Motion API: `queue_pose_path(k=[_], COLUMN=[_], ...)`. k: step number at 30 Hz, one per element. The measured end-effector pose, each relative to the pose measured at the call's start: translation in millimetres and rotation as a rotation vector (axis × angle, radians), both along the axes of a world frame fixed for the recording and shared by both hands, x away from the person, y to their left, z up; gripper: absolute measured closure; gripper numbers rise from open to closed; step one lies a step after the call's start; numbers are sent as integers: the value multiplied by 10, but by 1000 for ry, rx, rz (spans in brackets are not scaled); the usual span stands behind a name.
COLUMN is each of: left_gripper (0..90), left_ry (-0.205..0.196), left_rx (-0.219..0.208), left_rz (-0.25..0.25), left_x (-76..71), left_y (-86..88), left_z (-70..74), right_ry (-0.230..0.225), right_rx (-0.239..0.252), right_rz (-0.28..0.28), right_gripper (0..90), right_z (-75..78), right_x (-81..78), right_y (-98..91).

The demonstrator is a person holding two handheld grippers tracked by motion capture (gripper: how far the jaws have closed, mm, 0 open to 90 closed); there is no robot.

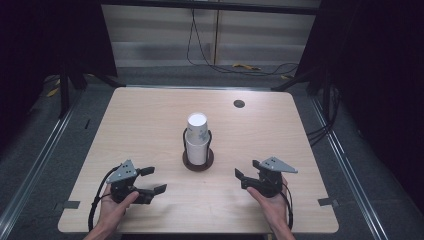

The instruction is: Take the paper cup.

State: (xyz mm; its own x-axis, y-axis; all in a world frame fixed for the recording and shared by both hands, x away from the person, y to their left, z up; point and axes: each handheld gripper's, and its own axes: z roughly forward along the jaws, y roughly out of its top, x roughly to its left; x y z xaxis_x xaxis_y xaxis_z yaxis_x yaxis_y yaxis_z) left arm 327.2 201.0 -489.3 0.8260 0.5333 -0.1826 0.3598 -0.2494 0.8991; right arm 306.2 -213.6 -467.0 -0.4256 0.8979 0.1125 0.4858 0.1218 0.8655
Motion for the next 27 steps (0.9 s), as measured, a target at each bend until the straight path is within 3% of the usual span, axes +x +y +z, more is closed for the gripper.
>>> queue_pose_path(k=[11, 13, 16, 19, 27], left_gripper=[191, 191, 186, 181, 171], left_ry=[16, 17, 28, 35, 33], left_rx=[-1, 0, 19, 10, 21], left_rz=[-15, -12, -26, -25, -34], left_x=[53, 57, 63, 62, 53], left_y=[-55, -75, -104, -109, -113], left_z=[-3, -2, -9, -3, -2], right_ry=[43, 43, 57, 62, 59], right_rx=[14, 17, 29, 28, 55], right_rz=[85, 117, 137, 149, 200], right_gripper=[272, 327, 312, 310, 282], right_z=[-33, -32, -31, -22, 113], right_x=[1, 10, 21, 19, 36], right_y=[84, 87, 104, 123, 195])
